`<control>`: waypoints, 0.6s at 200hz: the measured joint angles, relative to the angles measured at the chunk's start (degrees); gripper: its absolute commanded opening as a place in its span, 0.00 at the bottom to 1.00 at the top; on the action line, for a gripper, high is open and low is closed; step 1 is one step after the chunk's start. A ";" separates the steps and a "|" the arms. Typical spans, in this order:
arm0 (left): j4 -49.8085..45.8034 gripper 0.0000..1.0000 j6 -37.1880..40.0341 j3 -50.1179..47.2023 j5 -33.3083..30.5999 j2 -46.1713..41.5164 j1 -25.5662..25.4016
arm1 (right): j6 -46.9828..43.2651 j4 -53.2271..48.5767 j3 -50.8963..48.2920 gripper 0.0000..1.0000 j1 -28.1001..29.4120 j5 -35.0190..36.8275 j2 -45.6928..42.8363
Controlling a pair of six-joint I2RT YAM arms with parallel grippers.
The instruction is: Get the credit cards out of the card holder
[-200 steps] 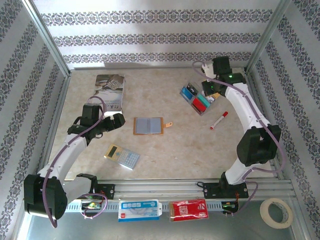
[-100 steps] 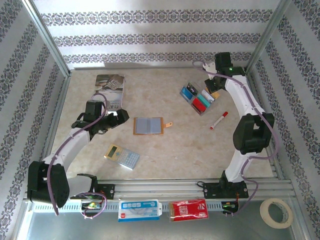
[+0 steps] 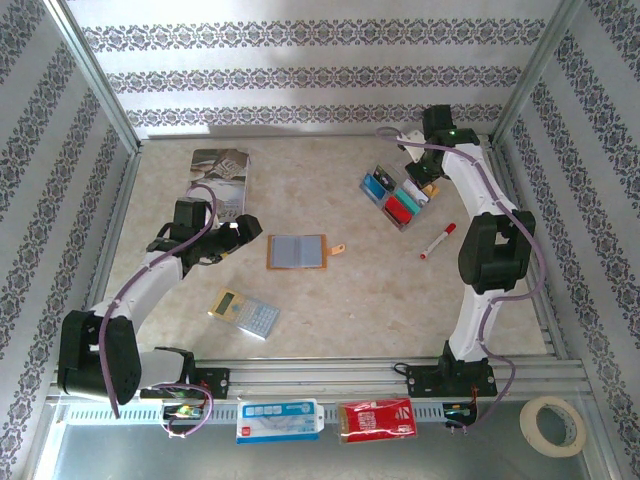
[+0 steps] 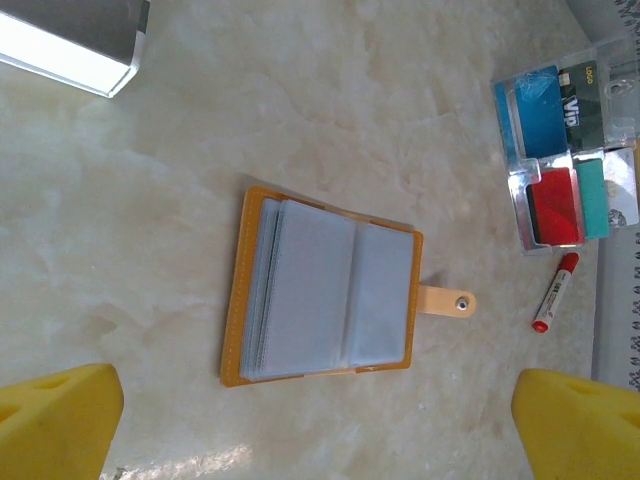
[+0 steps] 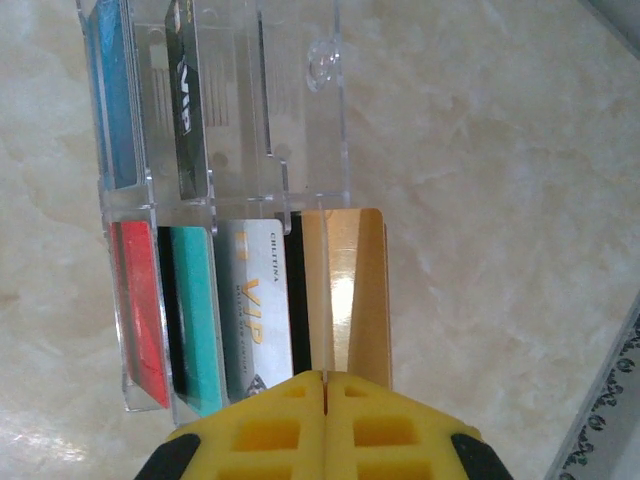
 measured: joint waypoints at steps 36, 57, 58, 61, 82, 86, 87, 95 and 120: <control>0.26 1.00 0.00 0.00 0.07 0.57 0.00 | -1.01 -0.61 0.55 0.00 0.00 1.75 0.50; 0.26 1.00 0.00 0.00 0.17 0.76 0.00 | -1.49 -0.83 0.55 0.00 0.00 2.10 0.92; 0.26 1.00 0.00 0.00 0.17 0.79 0.00 | -1.51 -0.85 0.55 0.00 0.00 2.10 0.94; 0.26 1.00 0.00 0.00 0.17 0.83 0.00 | -1.57 -0.92 0.55 0.00 0.00 2.10 1.03; 0.28 1.00 0.00 0.00 0.17 0.87 0.00 | -1.95 -1.42 0.55 0.09 0.00 2.10 1.25; 0.28 1.00 0.00 0.00 0.17 0.87 0.00 | -2.05 -1.55 0.55 0.10 0.00 2.10 1.25; 0.28 1.00 0.00 0.00 0.15 0.87 0.00 | -2.05 -1.57 0.55 0.10 0.00 2.12 1.25; 0.28 1.00 0.00 0.00 0.15 0.87 0.00 | -2.32 -1.73 0.55 0.13 0.00 2.19 1.38; 0.26 1.00 0.00 0.00 0.13 0.96 0.00 | -2.60 -1.66 0.55 0.20 0.00 3.43 1.81</control>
